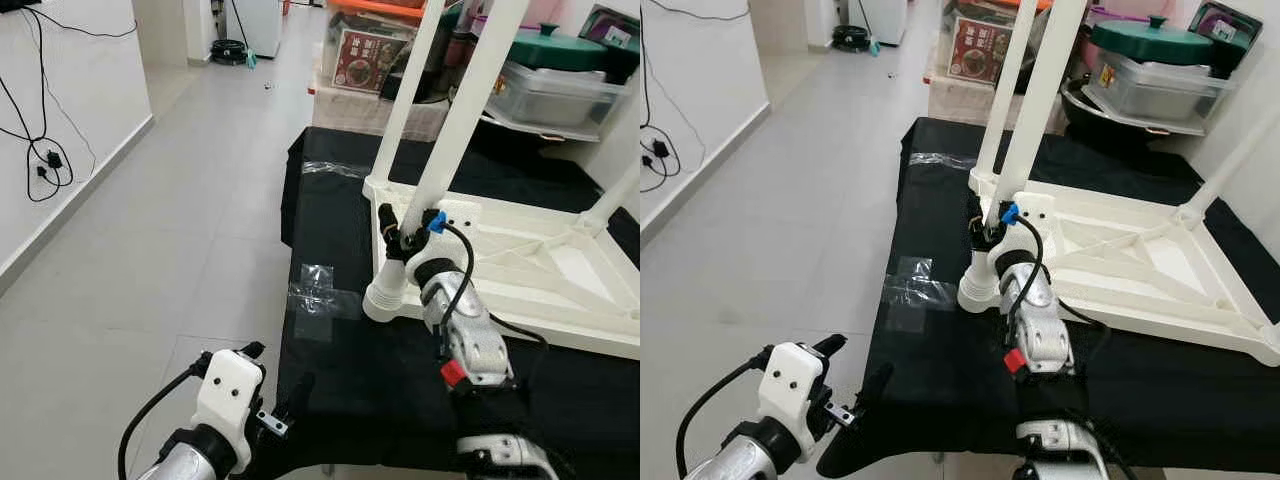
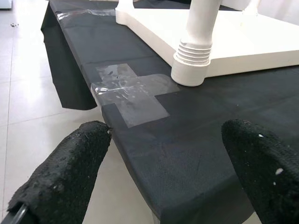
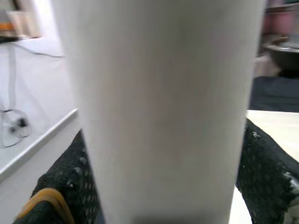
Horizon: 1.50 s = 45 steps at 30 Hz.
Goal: Building children table
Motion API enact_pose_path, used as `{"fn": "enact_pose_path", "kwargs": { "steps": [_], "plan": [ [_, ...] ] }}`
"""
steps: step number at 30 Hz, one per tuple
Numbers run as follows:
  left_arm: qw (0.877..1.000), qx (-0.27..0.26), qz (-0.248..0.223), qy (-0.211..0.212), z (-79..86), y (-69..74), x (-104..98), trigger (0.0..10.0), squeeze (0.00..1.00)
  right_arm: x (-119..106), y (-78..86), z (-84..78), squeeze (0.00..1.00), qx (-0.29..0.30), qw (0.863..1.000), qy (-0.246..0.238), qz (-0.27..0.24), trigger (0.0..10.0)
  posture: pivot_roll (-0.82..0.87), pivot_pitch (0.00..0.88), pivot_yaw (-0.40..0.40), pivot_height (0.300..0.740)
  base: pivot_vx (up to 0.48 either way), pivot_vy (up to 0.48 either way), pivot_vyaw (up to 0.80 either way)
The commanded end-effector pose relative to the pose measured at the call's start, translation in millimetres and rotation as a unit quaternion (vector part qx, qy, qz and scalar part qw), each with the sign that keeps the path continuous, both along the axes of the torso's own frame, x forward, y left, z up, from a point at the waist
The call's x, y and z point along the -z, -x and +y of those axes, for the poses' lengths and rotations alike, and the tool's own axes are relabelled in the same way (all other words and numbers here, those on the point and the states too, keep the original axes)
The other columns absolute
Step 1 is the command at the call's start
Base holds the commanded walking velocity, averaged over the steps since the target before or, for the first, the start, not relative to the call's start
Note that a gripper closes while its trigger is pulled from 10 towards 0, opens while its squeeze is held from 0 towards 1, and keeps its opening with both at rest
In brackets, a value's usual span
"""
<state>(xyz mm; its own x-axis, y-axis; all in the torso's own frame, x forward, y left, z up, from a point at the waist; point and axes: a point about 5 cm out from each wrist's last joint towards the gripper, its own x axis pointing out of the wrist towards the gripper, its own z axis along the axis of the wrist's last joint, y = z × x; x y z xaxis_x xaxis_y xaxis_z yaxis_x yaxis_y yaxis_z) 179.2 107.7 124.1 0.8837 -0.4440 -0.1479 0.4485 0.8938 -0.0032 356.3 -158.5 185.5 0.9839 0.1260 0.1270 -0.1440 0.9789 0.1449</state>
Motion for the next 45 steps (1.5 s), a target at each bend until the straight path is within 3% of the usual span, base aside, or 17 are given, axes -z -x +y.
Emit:
{"fn": "enact_pose_path", "kwargs": {
  "steps": [1, 6, 10, 11, 15, 18, 21, 35, 45],
  "plan": [
    [1.0, 0.003, 0.001, -0.007, -0.9, 1.1, 2, 10.0, 0.0, -2, -3.8, -6.6, 0.0, -0.023, 1.0, -0.011, -0.01, 10.0, 0.14, 0.0, -0.14, 0.74, 0.0, 0.0, 0.0],
    [1.0, 0.003, 0.0, -0.006, -1.2, 1.8, 2, 10.0, 0.0, -10, -14.6, -16.6, 0.0, -0.087, 0.996, -0.002, -0.025, 10.0, 0.15, 0.0, -0.146, 0.74, 0.0, 0.0, 0.0],
    [1.0, 0.003, 0.0, -0.006, -1.3, 1.9, 2, 10.0, 0.0, -11, -15.8, -17.6, 0.0, -0.097, 0.995, 0.001, -0.026, 10.0, 0.15, 0.0, -0.147, 0.74, 0.0, 0.0, 0.0],
    [1.0, 0.003, 0.0, -0.007, -1.5, 2.0, 2, 10.0, 0.0, -12, -18.9, -21.7, 0.0, -0.137, 0.99, -0.005, -0.018, 10.0, 0.15, 0.001, -0.15, 0.74, 0.0, 0.0, 0.0],
    [1.0, 0.003, 0.0, -0.007, -1.5, 2.0, 2, 10.0, 0.0, -12, -19.9, -23.2, 0.0, -0.155, 0.988, -0.006, -0.015, 10.0, 0.15, 0.007, -0.149, 0.74, 0.0, 0.0, 0.0],
    [1.0, 0.003, -0.001, -0.007, -1.3, 1.9, 1, 10.0, 0.0, -14, -20.3, -25.9, 0.0, -0.234, 0.972, 0.004, -0.003, 10.0, 0.16, 0.014, -0.15, 0.74, 0.0, 0.0, 0.0],
    [1.0, 0.003, -0.001, -0.008, -1.1, 1.8, 1, 10.0, 0.0, -16, -21.5, -28.4, 0.0, -0.265, 0.964, 0.012, 0.0, 10.0, 0.16, 0.015, -0.149, 0.74, 0.0, 0.0, 0.0],
    [1.0, 0.007, 0.0, -0.011, -1.5, 3.6, 0, 10.0, 0.0, -32, -32.7, -41.2, 0.0, -0.288, 0.957, 0.046, 0.003, 10.0, 0.17, 0.024, -0.147, 0.74, 0.0, 0.0, 0.0],
    [1.0, 0.008, 0.001, -0.013, -1.0, 3.8, 0, 10.0, 0.0, -34, -34.2, -44.4, 0.0, -0.301, 0.953, 0.04, 0.008, 10.0, 0.17, 0.025, -0.142, 0.74, 0.0, 0.0, 0.0]
  ]
}}
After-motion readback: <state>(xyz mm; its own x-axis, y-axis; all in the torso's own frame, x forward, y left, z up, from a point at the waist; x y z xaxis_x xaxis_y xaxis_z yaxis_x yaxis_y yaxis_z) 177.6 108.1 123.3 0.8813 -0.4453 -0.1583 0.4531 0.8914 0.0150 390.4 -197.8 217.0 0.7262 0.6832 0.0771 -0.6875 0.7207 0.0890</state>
